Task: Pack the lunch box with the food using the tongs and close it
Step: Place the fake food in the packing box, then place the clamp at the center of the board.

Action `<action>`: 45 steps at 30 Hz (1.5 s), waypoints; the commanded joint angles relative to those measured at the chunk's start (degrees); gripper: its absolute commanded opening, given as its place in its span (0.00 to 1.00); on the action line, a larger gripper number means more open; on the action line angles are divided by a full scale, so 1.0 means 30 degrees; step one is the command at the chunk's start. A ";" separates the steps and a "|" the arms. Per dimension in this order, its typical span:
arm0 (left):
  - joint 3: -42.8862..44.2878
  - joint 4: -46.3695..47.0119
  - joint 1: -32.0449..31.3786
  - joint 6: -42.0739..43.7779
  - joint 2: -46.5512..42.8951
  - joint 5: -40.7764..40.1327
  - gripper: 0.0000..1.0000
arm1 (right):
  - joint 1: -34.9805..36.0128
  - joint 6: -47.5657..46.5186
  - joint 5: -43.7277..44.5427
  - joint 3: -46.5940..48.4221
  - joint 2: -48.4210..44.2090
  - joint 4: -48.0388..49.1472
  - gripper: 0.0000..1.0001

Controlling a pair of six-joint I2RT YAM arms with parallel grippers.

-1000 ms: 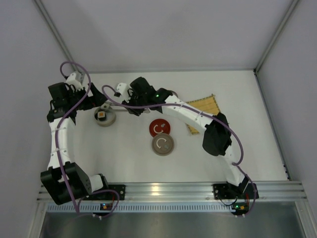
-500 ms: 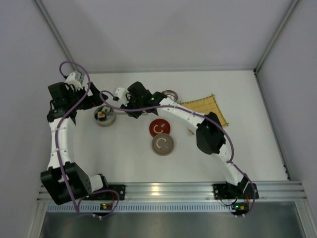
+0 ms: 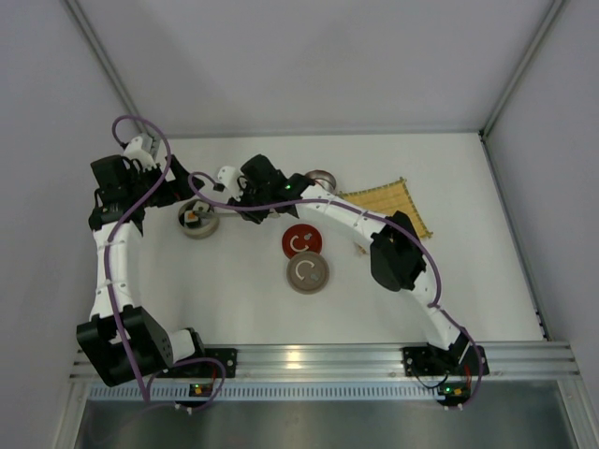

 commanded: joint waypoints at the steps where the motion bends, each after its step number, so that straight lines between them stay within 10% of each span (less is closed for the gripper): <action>1: -0.0107 0.0868 -0.0023 0.0242 -0.0082 0.0097 0.98 | 0.0420 -0.0172 -0.0203 0.0382 -0.0629 0.1514 0.24; 15: -0.0078 0.0780 0.0006 0.0359 0.0093 0.0360 0.98 | 0.0391 -0.0113 -0.0203 -0.0058 -0.1535 0.1368 0.45; 30: 0.0157 -0.0331 -0.0023 0.1471 -0.0140 0.0536 0.98 | -0.0956 0.2375 -0.1608 -0.2047 -0.6104 0.1075 0.42; 45: 0.0099 -0.3085 -0.0168 0.4986 -0.0610 0.1093 0.98 | -0.8510 0.4077 -0.3161 -1.1153 -1.4627 0.0373 0.39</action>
